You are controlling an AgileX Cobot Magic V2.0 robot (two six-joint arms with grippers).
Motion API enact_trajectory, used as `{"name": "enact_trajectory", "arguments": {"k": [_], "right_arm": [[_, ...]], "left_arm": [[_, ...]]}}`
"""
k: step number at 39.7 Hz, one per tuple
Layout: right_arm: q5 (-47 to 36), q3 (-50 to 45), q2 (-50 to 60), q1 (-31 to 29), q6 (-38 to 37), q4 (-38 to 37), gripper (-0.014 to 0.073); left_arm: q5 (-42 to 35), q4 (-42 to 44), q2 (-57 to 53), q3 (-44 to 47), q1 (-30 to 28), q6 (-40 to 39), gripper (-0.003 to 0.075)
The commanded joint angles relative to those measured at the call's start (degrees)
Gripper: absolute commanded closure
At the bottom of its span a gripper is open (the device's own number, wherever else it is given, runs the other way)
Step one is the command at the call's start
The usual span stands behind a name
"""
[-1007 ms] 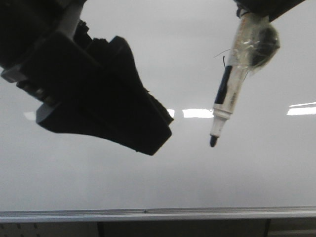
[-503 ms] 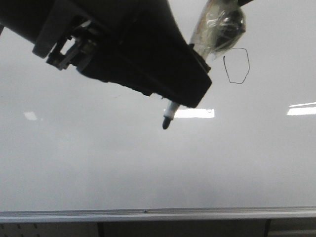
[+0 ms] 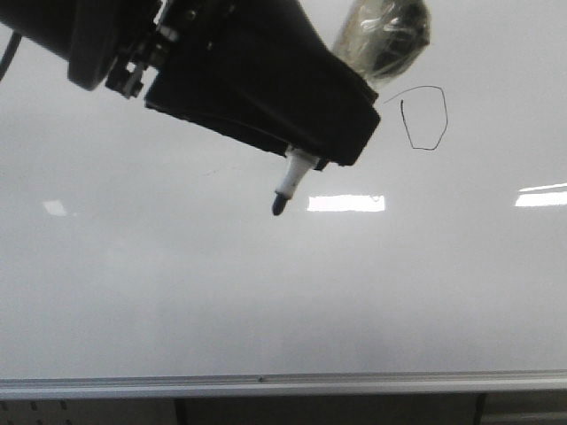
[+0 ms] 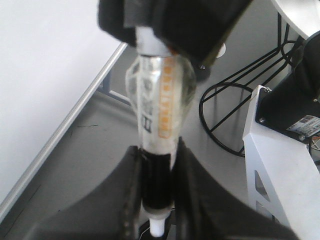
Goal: Write number 0 on whiteboard
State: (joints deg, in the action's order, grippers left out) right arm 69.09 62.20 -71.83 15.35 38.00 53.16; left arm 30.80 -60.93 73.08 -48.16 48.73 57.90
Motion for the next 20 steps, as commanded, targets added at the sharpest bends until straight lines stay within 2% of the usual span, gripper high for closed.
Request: {"name": "enact_trajectory", "arguments": {"k": [1, 6, 8, 14, 16, 20], "right_arm": [[-0.39, 1.21, 1.54, 0.07, 0.62, 4.78, 0.0654], [-0.69, 1.21, 1.54, 0.07, 0.7, 5.16, 0.0622], [-0.68, 1.21, 1.54, 0.07, 1.18, 5.44, 0.056], [-0.83, 1.21, 1.72, 0.07, 3.18, 8.26, 0.0215], [-1.37, 1.21, 2.26, 0.07, 5.37, 10.15, 0.0137], [-3.97, 1.21, 4.54, 0.07, 9.15, 13.31, 0.0107]], "left_arm": [[0.74, -2.48, -1.65, -1.87, 0.28, 0.57, 0.0739], [0.74, -2.48, -1.65, -1.87, 0.28, 0.57, 0.0739], [0.74, -2.24, -1.65, -1.87, 0.28, 0.57, 0.074], [0.55, -0.23, -1.65, -1.87, 0.28, 0.57, 0.074], [0.51, 0.25, -1.65, -1.87, 0.28, 0.57, 0.074], [-0.41, 1.54, -1.54, -1.87, 0.28, 0.57, 0.074]]}}
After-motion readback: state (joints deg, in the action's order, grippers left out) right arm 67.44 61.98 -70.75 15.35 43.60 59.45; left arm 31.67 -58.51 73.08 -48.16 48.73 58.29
